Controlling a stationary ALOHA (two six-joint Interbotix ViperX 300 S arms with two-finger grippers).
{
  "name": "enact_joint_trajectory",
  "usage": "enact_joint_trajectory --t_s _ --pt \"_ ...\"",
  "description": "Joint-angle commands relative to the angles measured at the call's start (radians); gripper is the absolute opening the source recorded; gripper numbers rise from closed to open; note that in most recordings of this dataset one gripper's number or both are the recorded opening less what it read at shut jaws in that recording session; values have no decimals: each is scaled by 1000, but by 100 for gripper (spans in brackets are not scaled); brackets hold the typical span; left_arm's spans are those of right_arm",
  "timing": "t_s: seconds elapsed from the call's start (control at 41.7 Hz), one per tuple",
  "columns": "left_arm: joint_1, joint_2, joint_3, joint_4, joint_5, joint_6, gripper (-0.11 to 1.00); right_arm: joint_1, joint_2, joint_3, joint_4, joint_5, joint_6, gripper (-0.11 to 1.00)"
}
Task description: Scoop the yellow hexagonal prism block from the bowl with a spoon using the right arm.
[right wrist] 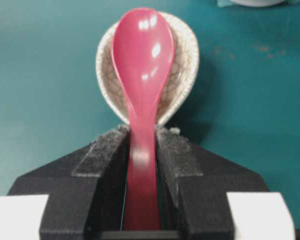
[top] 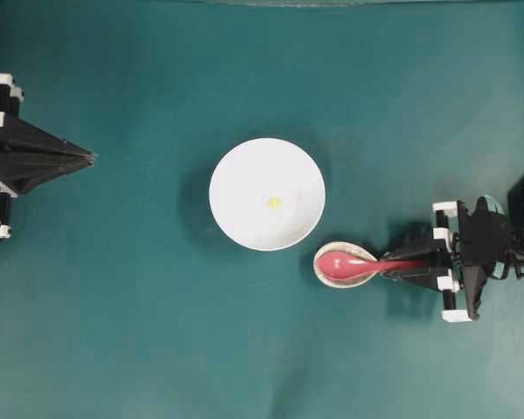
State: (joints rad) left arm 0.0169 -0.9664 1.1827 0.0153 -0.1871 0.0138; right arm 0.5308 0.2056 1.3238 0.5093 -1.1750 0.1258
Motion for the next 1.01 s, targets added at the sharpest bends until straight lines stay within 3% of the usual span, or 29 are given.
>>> enact_joint_trajectory --t_s 0.0,0.288,0.432,0.671,0.983 --pt "2 9 -15 3 -5 0 0 5 -12 -5 2 -6 0 23" --pt "2 9 -15 3 -5 0 0 5 -94 2 0 17 -18 23" --pt "2 9 -17 3 -6 0 0 -2 -201 8 2 117 -57 23" --pt "2 9 -17 3 -8 0 0 -69 -449 -25 2 423 -195 23" --pt "2 6 -17 3 -11 0 0 -293 -732 -169 0 927 -348 23"
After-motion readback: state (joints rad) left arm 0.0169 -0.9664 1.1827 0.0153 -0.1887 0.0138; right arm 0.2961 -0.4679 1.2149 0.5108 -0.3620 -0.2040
